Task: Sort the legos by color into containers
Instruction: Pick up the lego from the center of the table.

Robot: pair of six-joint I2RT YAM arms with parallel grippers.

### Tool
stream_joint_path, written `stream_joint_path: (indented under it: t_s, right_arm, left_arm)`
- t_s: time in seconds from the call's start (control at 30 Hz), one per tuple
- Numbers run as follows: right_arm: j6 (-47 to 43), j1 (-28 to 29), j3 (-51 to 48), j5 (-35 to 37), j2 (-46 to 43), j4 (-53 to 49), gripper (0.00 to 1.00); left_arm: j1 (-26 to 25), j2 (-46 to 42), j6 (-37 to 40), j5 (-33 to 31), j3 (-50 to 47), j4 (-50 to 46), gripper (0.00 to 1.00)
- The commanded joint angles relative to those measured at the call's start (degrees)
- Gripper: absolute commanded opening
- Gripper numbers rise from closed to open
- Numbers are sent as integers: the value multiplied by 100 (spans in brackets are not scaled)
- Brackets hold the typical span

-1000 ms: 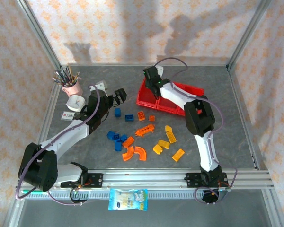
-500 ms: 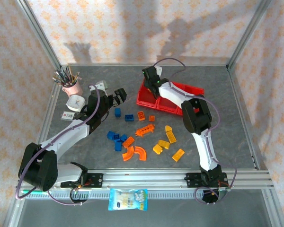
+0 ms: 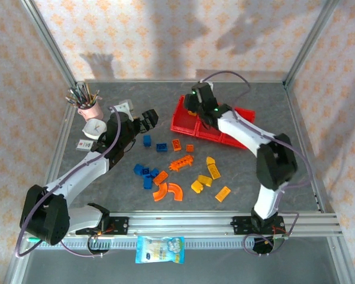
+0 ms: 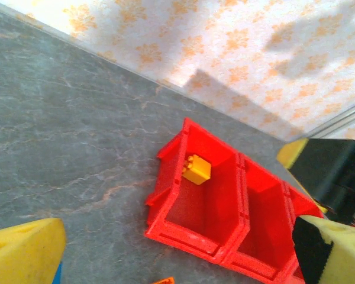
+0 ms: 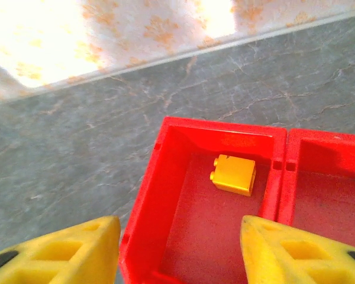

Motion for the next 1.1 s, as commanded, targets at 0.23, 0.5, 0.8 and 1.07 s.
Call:
stream_joint_path:
  t_s: [0.23,0.5,0.8,1.07]
  right_arm:
    - [-41,22,-2127,-130,-1685,-251,64]
    - [103,22,-3440,-330,-2154,-159,71]
    - [32,27,-3906,-519,-1674,175,75]
    - [29,183,-3968,-616,-1366,221,71]
  left_arm:
    - [-665,-444,-457,144,-619,37,99]
    - [-1164,-457,-947,-66,-1123,582,99]
    - [-1365,-270,-1153,-220,-1323,935,99]
    - [-1372,-149,-1140,-306,-1300,904,99]
